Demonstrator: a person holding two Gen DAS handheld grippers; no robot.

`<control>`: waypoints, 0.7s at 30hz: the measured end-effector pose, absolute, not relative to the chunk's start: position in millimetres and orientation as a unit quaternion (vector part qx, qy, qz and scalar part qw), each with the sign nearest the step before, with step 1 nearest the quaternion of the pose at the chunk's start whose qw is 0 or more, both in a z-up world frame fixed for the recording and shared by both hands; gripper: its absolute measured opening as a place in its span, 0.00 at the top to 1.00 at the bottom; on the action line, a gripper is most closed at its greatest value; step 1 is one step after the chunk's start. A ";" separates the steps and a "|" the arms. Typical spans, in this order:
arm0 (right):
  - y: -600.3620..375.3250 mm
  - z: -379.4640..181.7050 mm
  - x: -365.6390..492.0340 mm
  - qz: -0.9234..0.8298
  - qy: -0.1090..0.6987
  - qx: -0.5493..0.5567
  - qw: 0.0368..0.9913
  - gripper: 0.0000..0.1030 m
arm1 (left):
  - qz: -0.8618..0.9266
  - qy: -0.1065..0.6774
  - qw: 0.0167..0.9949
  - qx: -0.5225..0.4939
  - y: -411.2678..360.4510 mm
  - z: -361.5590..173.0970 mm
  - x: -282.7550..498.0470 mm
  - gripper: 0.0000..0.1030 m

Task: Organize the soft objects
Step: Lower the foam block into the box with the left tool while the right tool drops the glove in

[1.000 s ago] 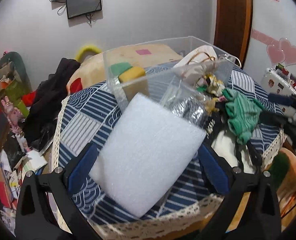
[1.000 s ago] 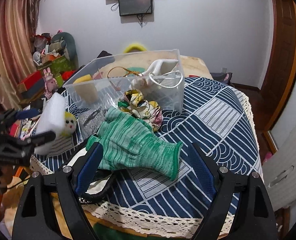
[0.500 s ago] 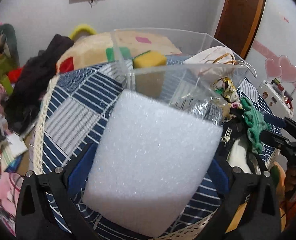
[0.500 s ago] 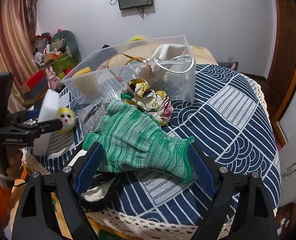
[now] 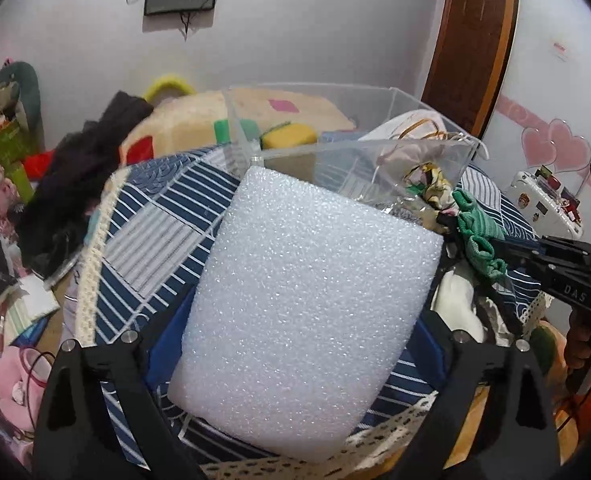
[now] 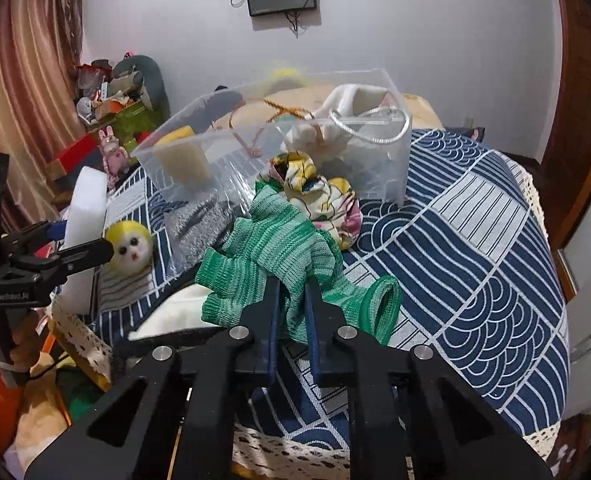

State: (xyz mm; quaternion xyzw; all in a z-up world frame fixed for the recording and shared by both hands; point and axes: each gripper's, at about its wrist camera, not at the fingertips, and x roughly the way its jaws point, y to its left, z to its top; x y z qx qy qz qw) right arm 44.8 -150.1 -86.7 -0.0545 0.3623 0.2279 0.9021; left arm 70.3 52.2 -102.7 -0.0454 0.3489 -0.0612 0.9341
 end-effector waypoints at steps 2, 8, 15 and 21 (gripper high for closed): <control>-149.3 -82.1 42.4 0.228 0.354 -0.054 0.906 0.91 | -0.057 0.336 0.939 -0.040 51.9 -95.6 62.9 0.09; -153.8 -59.0 34.5 0.221 0.314 -0.054 0.922 0.91 | -0.051 0.292 0.954 -0.039 53.2 -64.6 50.6 0.09; -152.6 -25.6 38.2 0.210 0.262 -0.049 0.941 0.91 | -0.046 0.248 0.967 -0.045 55.1 -31.1 56.4 0.09; -144.0 -7.4 46.3 0.206 0.227 -0.057 0.950 0.91 | -0.034 0.232 0.970 -0.057 57.5 -17.2 72.5 0.09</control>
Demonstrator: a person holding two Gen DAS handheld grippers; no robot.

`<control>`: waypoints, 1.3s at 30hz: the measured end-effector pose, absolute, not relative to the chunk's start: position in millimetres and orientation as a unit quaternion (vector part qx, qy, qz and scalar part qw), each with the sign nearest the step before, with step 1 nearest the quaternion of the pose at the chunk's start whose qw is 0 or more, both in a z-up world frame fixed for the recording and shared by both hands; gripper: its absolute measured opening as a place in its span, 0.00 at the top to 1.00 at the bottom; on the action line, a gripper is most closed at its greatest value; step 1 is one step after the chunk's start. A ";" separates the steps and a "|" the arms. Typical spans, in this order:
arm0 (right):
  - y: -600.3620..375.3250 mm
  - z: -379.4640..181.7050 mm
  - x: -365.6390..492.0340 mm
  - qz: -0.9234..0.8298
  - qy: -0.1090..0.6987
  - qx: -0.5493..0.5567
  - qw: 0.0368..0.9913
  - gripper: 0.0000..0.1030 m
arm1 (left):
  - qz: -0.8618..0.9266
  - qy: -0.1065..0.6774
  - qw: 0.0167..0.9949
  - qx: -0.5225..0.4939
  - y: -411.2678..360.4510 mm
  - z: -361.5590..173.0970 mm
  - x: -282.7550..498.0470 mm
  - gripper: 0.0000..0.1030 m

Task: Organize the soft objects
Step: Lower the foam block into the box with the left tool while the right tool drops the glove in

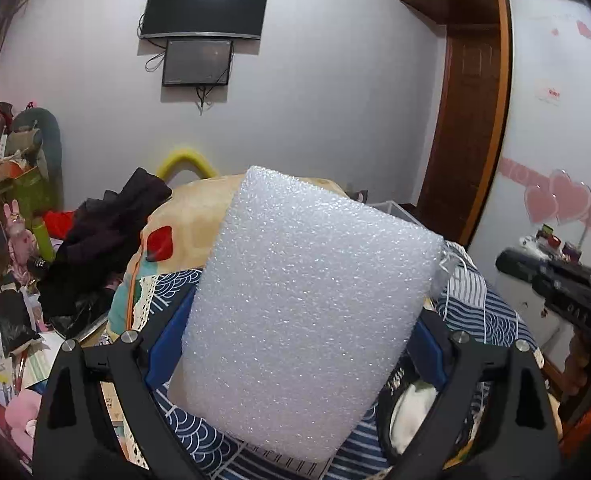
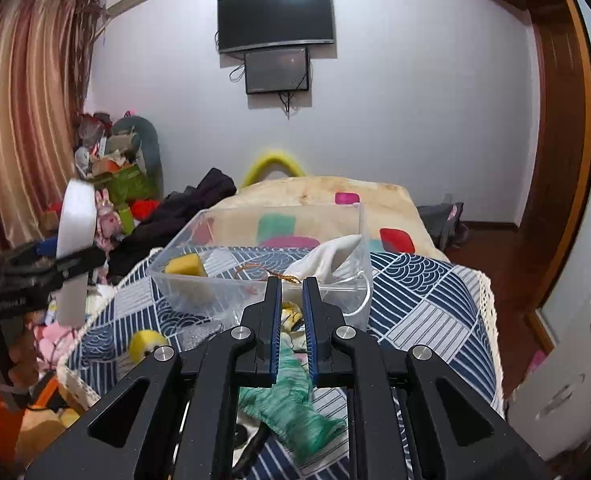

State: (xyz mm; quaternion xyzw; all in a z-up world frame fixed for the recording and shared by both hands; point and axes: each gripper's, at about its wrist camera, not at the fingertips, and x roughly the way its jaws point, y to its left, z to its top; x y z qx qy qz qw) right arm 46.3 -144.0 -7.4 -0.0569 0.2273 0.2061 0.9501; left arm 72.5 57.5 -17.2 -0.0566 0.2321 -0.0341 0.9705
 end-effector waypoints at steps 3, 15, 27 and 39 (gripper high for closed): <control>-142.5 -16.8 50.1 0.222 0.250 -0.063 0.940 0.85 | -0.034 0.238 0.968 -0.064 59.6 -21.5 75.9 0.09; -136.8 -90.1 72.3 0.242 0.375 -0.059 0.893 0.47 | -0.043 0.272 0.959 -0.072 59.7 -46.9 72.9 0.09; -149.7 -57.7 53.7 0.237 0.331 -0.050 0.912 0.87 | -0.037 0.259 0.963 -0.067 61.6 -31.9 79.3 0.09; -133.9 2.5 71.7 0.230 0.242 -0.051 0.941 0.86 | -0.035 0.252 0.966 -0.054 55.2 -1.7 129.3 0.09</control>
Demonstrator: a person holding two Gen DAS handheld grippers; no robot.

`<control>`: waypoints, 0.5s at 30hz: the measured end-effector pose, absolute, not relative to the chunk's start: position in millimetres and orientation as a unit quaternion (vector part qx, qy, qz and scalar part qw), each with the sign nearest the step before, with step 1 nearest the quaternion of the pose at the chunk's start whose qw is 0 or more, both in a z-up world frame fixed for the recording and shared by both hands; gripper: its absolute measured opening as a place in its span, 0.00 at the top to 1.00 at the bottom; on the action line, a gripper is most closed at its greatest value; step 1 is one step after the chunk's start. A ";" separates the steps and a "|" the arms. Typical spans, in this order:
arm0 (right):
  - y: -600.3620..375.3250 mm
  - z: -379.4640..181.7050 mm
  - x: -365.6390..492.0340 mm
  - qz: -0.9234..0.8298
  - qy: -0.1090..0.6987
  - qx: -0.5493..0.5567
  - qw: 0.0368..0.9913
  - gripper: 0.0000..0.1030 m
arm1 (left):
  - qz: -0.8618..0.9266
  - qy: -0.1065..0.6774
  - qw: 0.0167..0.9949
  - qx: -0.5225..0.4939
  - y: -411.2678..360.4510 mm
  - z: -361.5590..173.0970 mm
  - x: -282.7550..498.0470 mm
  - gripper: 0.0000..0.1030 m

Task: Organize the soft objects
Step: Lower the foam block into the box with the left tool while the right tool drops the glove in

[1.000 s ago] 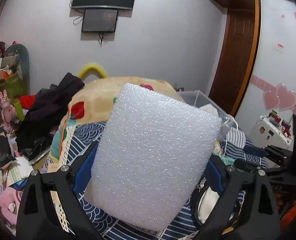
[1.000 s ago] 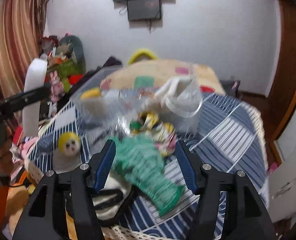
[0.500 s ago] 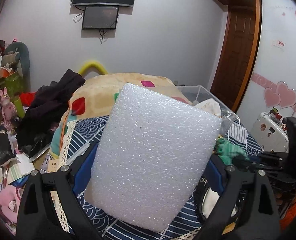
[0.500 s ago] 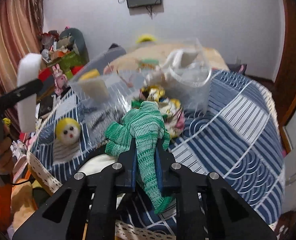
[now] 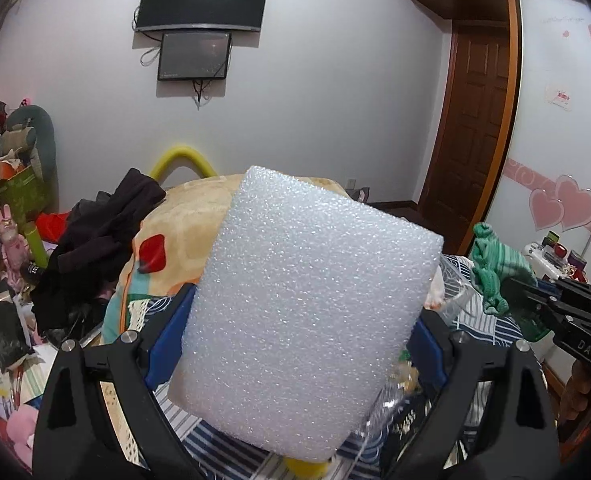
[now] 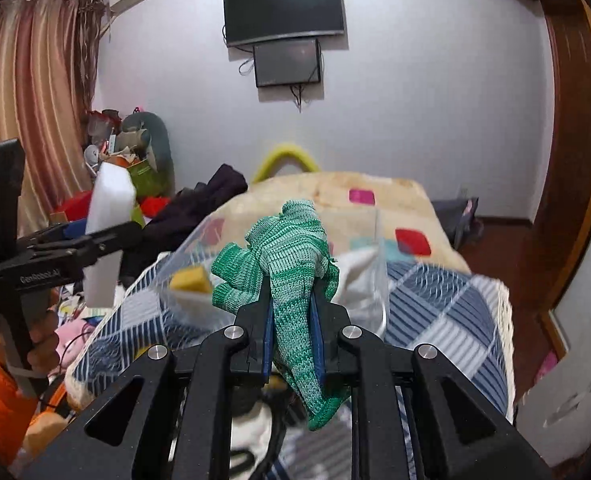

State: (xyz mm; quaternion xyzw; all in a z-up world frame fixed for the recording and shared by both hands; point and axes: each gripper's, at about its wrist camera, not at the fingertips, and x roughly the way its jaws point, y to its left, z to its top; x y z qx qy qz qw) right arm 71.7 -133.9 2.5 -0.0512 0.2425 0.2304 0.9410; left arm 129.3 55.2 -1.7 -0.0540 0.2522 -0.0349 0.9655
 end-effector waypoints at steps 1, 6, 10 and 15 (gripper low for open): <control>-130.0 3.9 75.9 0.231 0.240 -0.054 0.941 0.86 | -0.034 0.256 0.965 -0.053 55.1 -1.9 134.6 0.09; -117.5 5.7 100.3 0.237 0.242 -0.072 0.938 0.86 | -0.033 0.286 0.956 -0.053 53.0 -6.2 173.3 0.09; -103.9 -2.5 121.2 0.233 0.254 -0.083 0.935 0.86 | -0.026 0.320 0.946 -0.049 51.0 -16.8 208.1 0.09; -96.0 -18.2 142.1 0.227 0.276 -0.100 0.929 0.86 | -0.027 0.352 0.934 -0.063 52.0 -30.2 243.0 0.09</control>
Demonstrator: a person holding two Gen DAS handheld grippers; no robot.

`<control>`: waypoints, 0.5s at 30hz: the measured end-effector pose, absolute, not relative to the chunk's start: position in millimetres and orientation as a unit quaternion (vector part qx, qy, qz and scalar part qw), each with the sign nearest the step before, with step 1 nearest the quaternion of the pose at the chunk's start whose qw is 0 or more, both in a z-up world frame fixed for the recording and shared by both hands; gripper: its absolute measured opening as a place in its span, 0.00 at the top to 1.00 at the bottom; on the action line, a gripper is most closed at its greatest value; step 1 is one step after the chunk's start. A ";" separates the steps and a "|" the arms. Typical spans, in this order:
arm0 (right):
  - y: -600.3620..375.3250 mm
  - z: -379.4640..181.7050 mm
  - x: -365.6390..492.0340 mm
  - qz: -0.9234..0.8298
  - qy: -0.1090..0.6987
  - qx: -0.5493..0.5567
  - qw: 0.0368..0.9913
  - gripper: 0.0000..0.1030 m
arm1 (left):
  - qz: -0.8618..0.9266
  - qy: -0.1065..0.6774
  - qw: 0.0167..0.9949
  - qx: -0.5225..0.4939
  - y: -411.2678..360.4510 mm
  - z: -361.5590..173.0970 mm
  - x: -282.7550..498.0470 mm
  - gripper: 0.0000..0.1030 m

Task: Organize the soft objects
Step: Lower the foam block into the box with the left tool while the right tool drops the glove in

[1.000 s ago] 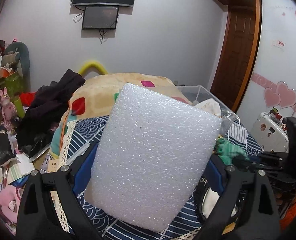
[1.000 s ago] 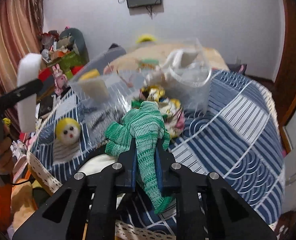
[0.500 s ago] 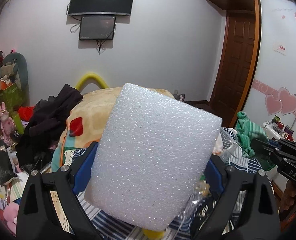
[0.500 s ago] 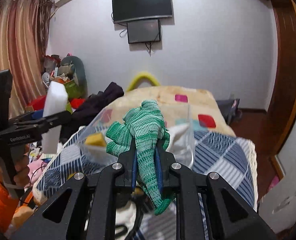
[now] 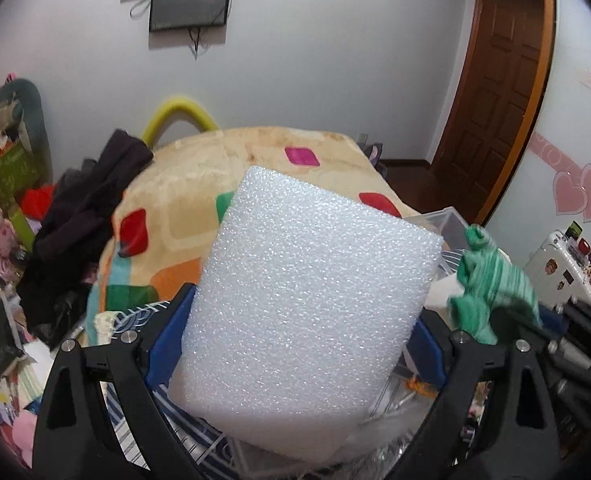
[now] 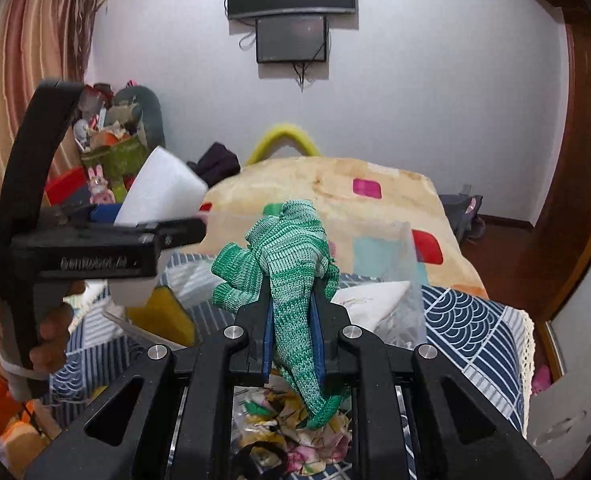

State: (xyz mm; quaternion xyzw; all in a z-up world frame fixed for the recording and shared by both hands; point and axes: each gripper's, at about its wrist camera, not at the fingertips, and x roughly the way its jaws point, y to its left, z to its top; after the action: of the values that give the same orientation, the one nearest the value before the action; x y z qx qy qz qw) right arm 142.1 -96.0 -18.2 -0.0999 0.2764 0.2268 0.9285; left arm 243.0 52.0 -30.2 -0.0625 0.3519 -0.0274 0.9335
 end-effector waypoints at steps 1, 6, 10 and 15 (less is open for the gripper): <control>-95.3 -21.9 144.8 0.226 0.282 -0.103 0.927 0.86 | -0.028 0.359 0.931 -0.067 52.1 -34.0 248.9 0.09; -96.0 -35.8 155.3 0.227 0.303 -0.113 0.919 0.85 | -0.016 0.360 0.931 -0.049 45.5 -41.0 255.8 0.08; -94.1 -38.9 154.3 0.225 0.308 -0.121 0.917 0.80 | -0.014 0.363 0.931 -0.026 37.9 -44.1 252.6 0.06; -92.1 -34.3 150.8 0.231 0.306 -0.123 0.915 0.51 | -0.036 0.376 0.925 -0.040 38.3 -47.0 245.1 0.04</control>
State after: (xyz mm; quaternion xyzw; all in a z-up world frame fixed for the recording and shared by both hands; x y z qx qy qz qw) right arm 150.8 -92.1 -34.3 -0.1230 0.3058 0.2307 0.9155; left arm 245.1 38.3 -47.0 -0.0402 0.3756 -0.0356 0.9252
